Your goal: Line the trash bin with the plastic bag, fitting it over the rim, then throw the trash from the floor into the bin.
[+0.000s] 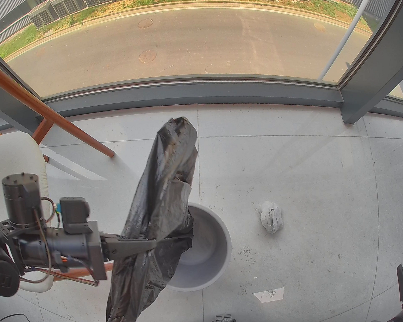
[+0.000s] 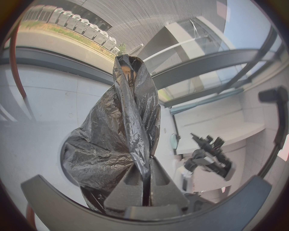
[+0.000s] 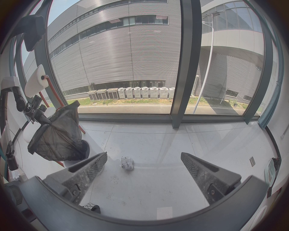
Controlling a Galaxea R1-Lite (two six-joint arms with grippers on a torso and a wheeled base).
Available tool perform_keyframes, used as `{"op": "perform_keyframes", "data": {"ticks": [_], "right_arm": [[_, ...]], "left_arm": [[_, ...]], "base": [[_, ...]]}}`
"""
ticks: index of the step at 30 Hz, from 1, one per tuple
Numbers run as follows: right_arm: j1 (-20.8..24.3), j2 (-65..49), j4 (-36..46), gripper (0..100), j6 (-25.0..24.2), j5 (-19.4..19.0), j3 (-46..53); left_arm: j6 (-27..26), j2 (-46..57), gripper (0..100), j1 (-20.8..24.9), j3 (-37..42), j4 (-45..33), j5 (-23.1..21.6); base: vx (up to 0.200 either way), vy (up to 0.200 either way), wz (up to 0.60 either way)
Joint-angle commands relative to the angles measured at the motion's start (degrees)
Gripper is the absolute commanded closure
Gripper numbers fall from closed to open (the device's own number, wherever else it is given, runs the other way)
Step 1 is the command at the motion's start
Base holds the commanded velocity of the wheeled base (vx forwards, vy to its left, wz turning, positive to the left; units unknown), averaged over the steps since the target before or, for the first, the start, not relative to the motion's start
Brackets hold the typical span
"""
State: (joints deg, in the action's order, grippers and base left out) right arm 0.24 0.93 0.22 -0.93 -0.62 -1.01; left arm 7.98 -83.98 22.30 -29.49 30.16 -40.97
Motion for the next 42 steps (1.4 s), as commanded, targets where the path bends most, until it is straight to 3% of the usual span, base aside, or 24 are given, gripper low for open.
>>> {"op": "perform_keyframes", "data": {"ticks": [1, 4, 6, 9, 13, 15, 16, 18, 20, 24, 26, 29, 42], "right_arm": [[0.02, -0.66, 0.22, 0, 0.31, -0.08, 0.92], [-0.16, -0.57, -0.66, 0, 0.75, 0.45, 0.13], [-0.33, 1.89, -2.24, 0, 1.10, -0.35, -7.43], [3.89, 27.64, -4.97, 0, 0.49, -4.74, -18.94], [13.38, 44.69, -3.47, 0, -10.50, -7.20, -25.97], [15.05, 47.50, -3.74, 0, -11.91, -7.20, -26.50], [22.78, 55.41, -4.09, 0, -17.79, -7.73, -28.34], [29.38, 58.66, -3.56, 0, -24.39, -7.82, -30.10], [37.72, 64.29, -4.09, 0, -34.76, -7.73, -32.21], [42.03, 76.86, -4.35, 0, -51.19, -7.82, -41.09], [42.21, 78.61, -4.35, 0, -53.30, -7.90, -43.11], [42.30, 88.11, -4.35, 0, -61.74, -7.11, -51.20], [43.17, 98.30, -3.91, 0, -56.91, -6.94, -58.40]], "left_arm": [[-4.03, -8.83, 100, 9.78, -2.50, -0.10, 8.98], [-4.12, -11.12, 100, 12.33, -6.90, -3.88, 16.01], [-4.21, -11.29, 100, 14.27, -9.97, -8.89, 23.04], [-4.38, -11.56, 100, 17.61, -15.95, -17.77, 32.01], [-4.38, -14.46, 100, 19.80, -21.75, -22.25, 34.21], [-4.38, -14.54, 100, 20.15, -22.37, -22.34, 34.21], [-4.38, -14.72, 100, 20.86, -24.12, -22.78, 34.12], [-4.47, -14.72, 100, 21.39, -24.12, -22.60, 33.94], [-4.38, -14.72, 100, 23.05, -23.95, -22.34, 33.85], [-4.47, -14.72, 100, 23.14, -23.60, -22.25, 33.94], [-4.56, -14.63, 100, 23.14, -23.25, -22.25, 33.77], [-4.64, -14.37, 100, 23.23, -22.19, -22.16, 33.85], [-4.47, -14.02, 100, 23.05, -20.87, -22.07, 34.12]], "base": [[0.000, 0.000, 0.00], [0.000, 0.000, 0.00], [0.000, 0.000, 0.00], [0.000, 0.000, 0.00], [0.000, 0.000, 0.00], [0.000, 0.000, 0.00], [0.000, 0.000, 0.00], [0.000, 0.000, 0.00], [0.000, 0.000, 0.00], [0.000, 0.000, 0.00], [0.000, 0.000, 0.00], [0.000, 0.000, 0.00], [0.000, 0.000, 0.00]]}}
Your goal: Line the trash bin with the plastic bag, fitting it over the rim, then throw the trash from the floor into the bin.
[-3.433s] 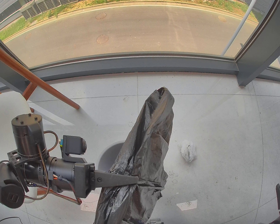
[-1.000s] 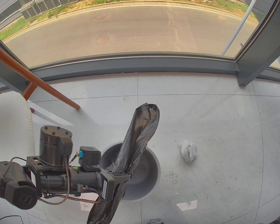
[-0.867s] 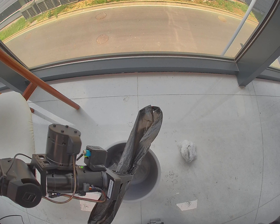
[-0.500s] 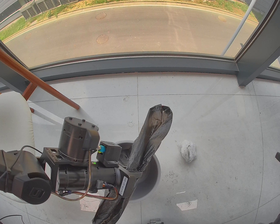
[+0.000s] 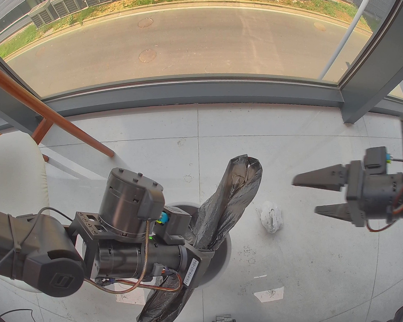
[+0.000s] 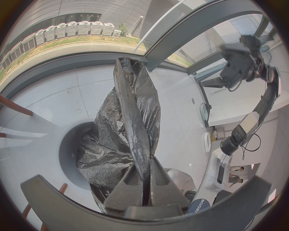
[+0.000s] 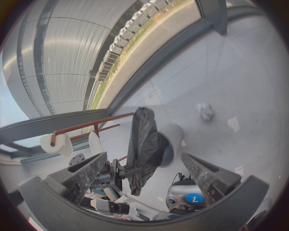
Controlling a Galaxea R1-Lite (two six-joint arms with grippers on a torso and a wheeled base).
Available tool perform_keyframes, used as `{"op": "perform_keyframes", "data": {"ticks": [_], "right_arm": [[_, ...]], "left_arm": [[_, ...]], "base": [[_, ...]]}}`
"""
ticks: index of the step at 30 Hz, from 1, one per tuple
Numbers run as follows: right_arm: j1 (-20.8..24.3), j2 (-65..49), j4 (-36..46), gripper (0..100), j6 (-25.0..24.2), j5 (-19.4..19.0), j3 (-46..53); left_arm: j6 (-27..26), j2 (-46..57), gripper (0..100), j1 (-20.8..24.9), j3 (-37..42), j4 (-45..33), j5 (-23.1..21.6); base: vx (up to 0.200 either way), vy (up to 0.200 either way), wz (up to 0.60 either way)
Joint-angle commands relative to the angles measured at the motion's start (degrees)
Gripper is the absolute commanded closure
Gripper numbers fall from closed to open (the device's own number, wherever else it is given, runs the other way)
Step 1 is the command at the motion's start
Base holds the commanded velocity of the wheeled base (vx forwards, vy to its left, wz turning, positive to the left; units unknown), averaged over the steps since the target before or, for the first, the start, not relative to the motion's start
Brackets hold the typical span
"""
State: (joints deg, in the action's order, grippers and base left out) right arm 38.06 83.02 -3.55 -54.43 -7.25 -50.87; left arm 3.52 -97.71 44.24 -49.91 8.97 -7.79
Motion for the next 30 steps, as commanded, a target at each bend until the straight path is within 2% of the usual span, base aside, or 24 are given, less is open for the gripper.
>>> {"op": "perform_keyframes", "data": {"ticks": [1, 12, 24, 25, 30], "right_arm": [[5.10, 16.83, -0.32, 0, -2.96, -0.22, -8.63], [1.40, 17.53, 0.38, 0, -1.64, 2.33, -11.27], [1.49, 23.59, -0.32, 0, -1.56, 6.20, -13.82], [1.49, 23.94, -0.32, 100, -1.56, 6.20, -14.34], [2.02, 24.91, -0.41, 100, -1.56, 6.20, -15.75]], "left_arm": [[-0.01, -0.29, 100, 1.11, -0.45, -0.89, 0.93], [-0.10, -0.29, 100, 1.02, -0.89, -0.89, 1.20], [-0.10, -0.82, 100, 1.02, -0.63, 1.84, 1.29], [-0.10, -0.82, 100, 0.94, -0.63, 1.84, 1.29], [-0.01, -0.91, 100, 0.94, -0.37, 1.84, 1.20]], "base": [[0.000, 0.000, 0.00], [0.000, 0.000, 0.00], [0.000, 0.000, 0.00], [0.000, 0.000, 0.00], [0.000, 0.000, 0.00]]}}
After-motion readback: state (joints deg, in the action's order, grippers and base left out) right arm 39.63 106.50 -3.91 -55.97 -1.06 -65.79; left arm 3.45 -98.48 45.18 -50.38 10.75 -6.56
